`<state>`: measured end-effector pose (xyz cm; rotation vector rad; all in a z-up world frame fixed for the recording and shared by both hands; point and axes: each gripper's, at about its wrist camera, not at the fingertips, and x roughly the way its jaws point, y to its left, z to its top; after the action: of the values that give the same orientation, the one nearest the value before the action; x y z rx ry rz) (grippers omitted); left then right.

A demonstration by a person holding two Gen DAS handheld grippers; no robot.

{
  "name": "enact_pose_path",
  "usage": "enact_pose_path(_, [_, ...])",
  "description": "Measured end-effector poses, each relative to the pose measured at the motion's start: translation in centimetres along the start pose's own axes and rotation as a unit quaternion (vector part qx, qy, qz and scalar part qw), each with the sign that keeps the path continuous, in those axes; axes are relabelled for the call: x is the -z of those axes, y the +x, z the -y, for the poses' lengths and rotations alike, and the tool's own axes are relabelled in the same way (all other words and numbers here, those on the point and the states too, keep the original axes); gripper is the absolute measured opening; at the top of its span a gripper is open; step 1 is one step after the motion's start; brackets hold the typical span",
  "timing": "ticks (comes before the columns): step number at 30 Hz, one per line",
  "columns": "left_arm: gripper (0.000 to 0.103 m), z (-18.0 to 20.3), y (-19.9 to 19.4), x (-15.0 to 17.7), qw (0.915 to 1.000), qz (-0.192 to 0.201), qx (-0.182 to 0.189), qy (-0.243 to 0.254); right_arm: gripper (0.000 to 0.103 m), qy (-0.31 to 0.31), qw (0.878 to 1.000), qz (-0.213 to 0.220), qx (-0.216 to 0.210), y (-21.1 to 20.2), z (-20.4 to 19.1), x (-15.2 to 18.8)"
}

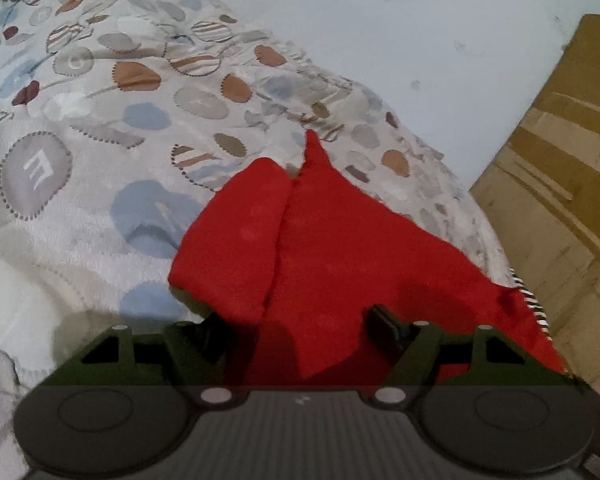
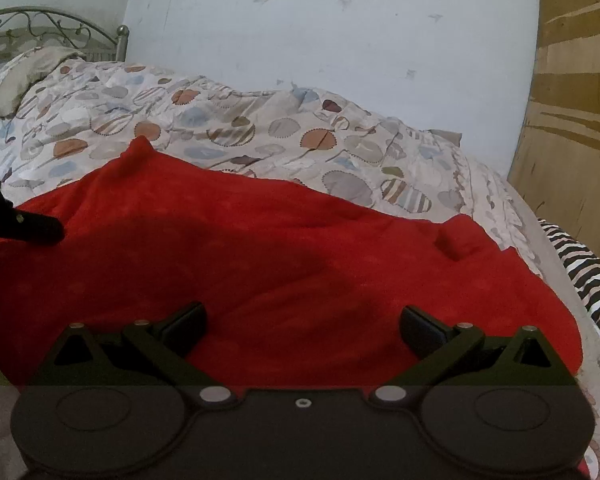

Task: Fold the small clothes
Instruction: 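Grasp the folded edge with the left gripper and lift it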

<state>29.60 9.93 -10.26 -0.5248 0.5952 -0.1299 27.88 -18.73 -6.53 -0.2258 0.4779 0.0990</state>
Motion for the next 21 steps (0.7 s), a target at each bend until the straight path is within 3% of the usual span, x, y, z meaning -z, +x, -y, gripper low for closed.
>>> enact_pose_path(6, [0.075, -1.2, 1.2, -1.1, 0.9989, 0.014, -0.003, -0.046, 0.103, 0.000, 1.000, 0.000, 0.000, 0.0, 0.1, 0.0])
enact_pose_path(9, [0.062, -1.0, 0.9, -0.9, 0.9992, 0.019, -0.016, -0.032, 0.103, 0.001, 1.000, 0.001, 0.000, 0.0, 0.1, 0.0])
enact_pose_path(15, [0.030, -0.4, 0.6, -1.2, 0.9997, 0.023, -0.002, -0.010, 0.103, 0.002, 1.000, 0.003, 0.001, -0.1, 0.0, 0.0])
enact_pose_path(17, [0.028, 0.2, 0.2, -1.5, 0.9996, 0.024, -0.007, 0.009, 0.103, 0.003, 1.000, 0.003, 0.000, -0.1, 0.0, 0.0])
enact_pose_path(21, [0.029, 2.9, 0.2, -2.3, 0.9958, -0.006, -0.066, 0.063, 0.103, 0.012, 1.000, 0.002, -0.006, -0.2, 0.2, 0.0])
